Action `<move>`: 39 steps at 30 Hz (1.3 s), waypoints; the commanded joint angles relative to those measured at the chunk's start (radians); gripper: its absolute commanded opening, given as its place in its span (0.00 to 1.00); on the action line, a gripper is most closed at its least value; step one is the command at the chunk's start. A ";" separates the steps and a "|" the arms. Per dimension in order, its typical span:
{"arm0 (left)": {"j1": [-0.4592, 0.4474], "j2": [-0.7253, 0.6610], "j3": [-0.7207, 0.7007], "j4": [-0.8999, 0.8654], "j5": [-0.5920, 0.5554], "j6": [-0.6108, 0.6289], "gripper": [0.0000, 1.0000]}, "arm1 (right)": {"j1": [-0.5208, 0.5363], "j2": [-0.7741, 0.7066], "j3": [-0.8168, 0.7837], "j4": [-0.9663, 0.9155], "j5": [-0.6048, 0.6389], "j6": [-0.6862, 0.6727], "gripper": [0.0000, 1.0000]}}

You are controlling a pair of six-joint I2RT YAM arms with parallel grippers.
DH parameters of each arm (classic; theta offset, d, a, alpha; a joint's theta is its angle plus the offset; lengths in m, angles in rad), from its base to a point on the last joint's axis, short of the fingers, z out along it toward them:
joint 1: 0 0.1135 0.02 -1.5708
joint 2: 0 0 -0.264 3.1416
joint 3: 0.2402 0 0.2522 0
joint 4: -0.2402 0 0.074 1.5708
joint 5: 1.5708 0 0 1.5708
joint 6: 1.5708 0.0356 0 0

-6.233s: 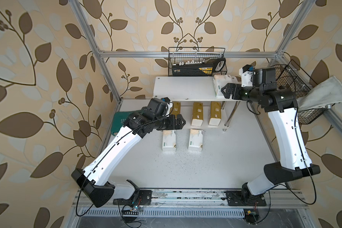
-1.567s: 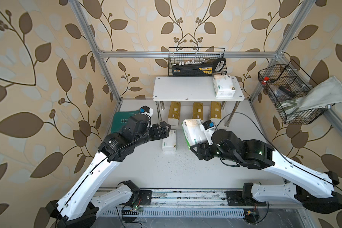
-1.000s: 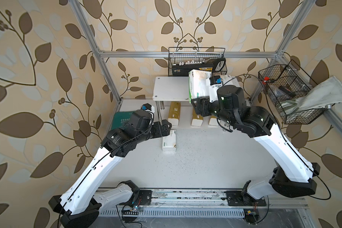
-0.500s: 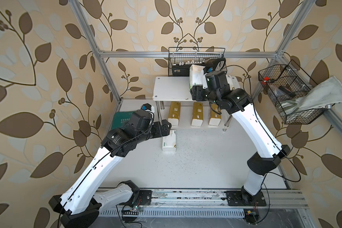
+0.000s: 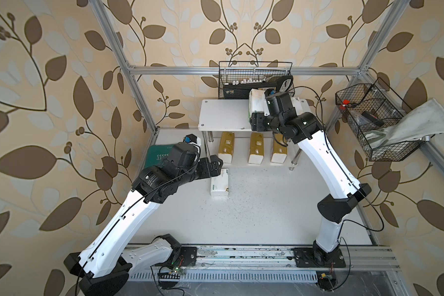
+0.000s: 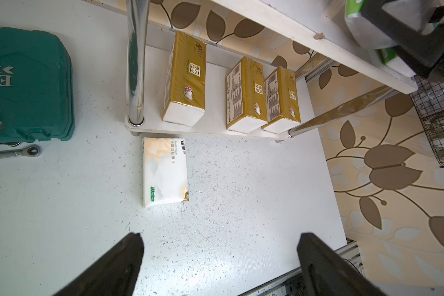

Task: Place the tissue boxes on the shelf by color
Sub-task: Place a box of tissues on the shelf.

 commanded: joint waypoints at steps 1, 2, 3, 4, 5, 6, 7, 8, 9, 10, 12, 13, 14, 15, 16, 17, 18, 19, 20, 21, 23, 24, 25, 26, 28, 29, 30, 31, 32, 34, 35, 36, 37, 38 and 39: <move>-0.006 -0.007 0.012 0.026 0.020 0.017 0.99 | -0.005 0.016 0.017 0.009 -0.016 -0.012 0.76; -0.006 -0.009 0.009 0.027 0.019 0.017 0.99 | -0.005 0.018 0.018 0.009 -0.016 -0.013 0.76; -0.006 -0.009 0.010 0.028 0.019 0.018 0.99 | -0.005 0.018 0.016 0.011 -0.016 -0.012 0.77; -0.007 -0.010 0.007 0.028 0.018 0.017 0.99 | -0.005 0.019 0.013 0.011 -0.016 -0.013 0.78; -0.006 -0.010 0.006 0.030 0.018 0.017 0.99 | -0.005 0.019 0.012 0.012 -0.014 -0.012 0.79; -0.006 -0.010 0.005 0.031 0.018 0.017 0.99 | -0.006 0.021 0.012 0.013 -0.013 -0.012 0.80; -0.006 -0.010 0.005 0.033 0.019 0.017 0.99 | -0.005 0.022 0.011 0.014 -0.012 -0.011 0.81; -0.006 -0.012 0.003 0.036 0.020 0.017 0.99 | -0.005 0.022 0.011 0.015 -0.010 -0.010 0.83; -0.006 -0.012 0.001 0.034 0.020 0.017 0.99 | -0.006 0.024 0.011 0.016 -0.009 -0.009 0.84; -0.006 -0.013 0.001 0.035 0.020 0.017 0.99 | -0.005 0.024 0.011 0.017 -0.008 -0.008 0.85; -0.006 -0.013 -0.001 0.036 0.021 0.017 0.99 | -0.005 0.028 0.011 0.018 -0.007 -0.005 0.87; -0.006 -0.013 -0.004 0.036 0.020 0.017 0.99 | -0.005 0.029 0.012 0.018 -0.005 -0.004 0.88; -0.007 -0.015 -0.005 0.036 0.019 0.017 0.99 | -0.005 0.029 0.011 0.018 -0.006 -0.002 0.89; -0.006 -0.016 -0.007 0.037 0.018 0.017 0.99 | -0.005 0.030 0.011 0.020 -0.008 -0.002 0.89; -0.006 -0.017 -0.007 0.039 0.019 0.017 0.99 | -0.005 0.030 0.010 0.020 -0.008 0.002 0.90; -0.006 -0.018 -0.010 0.040 0.019 0.018 0.99 | -0.005 0.029 0.011 0.022 -0.010 0.003 0.91; -0.006 -0.019 -0.011 0.041 0.017 0.018 0.99 | -0.006 0.030 0.011 0.021 -0.010 0.004 0.92; -0.006 -0.019 -0.013 0.042 0.017 0.017 0.99 | -0.005 0.027 0.011 0.023 -0.012 0.007 0.93; -0.007 -0.019 -0.013 0.042 0.017 0.018 0.99 | -0.006 0.026 0.012 0.023 -0.016 0.010 0.94; -0.006 -0.020 -0.013 0.042 0.017 0.017 0.99 | -0.005 0.023 0.010 0.024 -0.018 0.012 0.95; -0.006 -0.019 -0.014 0.044 0.017 0.017 0.99 | -0.005 0.015 0.003 0.028 -0.026 0.018 0.99; -0.006 -0.020 -0.016 0.044 0.017 0.017 0.99 | -0.005 0.010 -0.002 0.031 -0.029 0.021 0.99; -0.006 -0.021 -0.017 0.045 0.017 0.017 0.99 | -0.004 0.002 -0.011 0.036 -0.032 0.023 0.99; -0.006 -0.021 -0.018 0.046 0.018 0.017 0.99 | -0.004 -0.006 -0.021 0.041 -0.035 0.027 0.99; -0.006 -0.021 -0.019 0.048 0.018 0.017 0.99 | -0.002 -0.019 -0.038 0.051 -0.040 0.032 0.99; -0.007 -0.020 -0.022 0.048 0.020 0.016 0.99 | 0.000 -0.024 -0.044 0.055 -0.043 0.034 0.99; -0.006 -0.019 -0.023 0.048 0.019 0.015 0.99 | 0.000 -0.029 -0.046 0.057 -0.046 0.036 0.99; -0.007 -0.020 -0.025 0.050 0.020 0.014 0.99 | 0.004 -0.033 -0.049 0.058 -0.046 0.037 0.99; -0.006 -0.020 -0.025 0.050 0.021 0.014 0.99 | 0.005 -0.036 -0.050 0.059 -0.046 0.038 0.99; -0.006 -0.022 -0.026 0.051 0.022 0.012 0.99 | 0.010 -0.042 -0.050 0.060 -0.048 0.038 0.99; -0.006 -0.021 -0.025 0.051 0.023 0.013 0.99 | 0.012 -0.043 -0.052 0.062 -0.048 0.038 0.99; -0.006 -0.021 -0.026 0.051 0.024 0.012 0.99 | 0.012 -0.044 -0.053 0.063 -0.049 0.038 0.99; -0.006 -0.021 -0.026 0.052 0.024 0.012 0.99 | 0.011 -0.046 -0.053 0.063 -0.048 0.038 0.99; -0.006 -0.021 -0.026 0.053 0.024 0.011 0.99 | 0.011 -0.048 -0.055 0.064 -0.049 0.039 0.99; -0.006 -0.021 -0.025 0.053 0.024 0.011 0.99 | 0.011 -0.049 -0.055 0.066 -0.048 0.040 0.99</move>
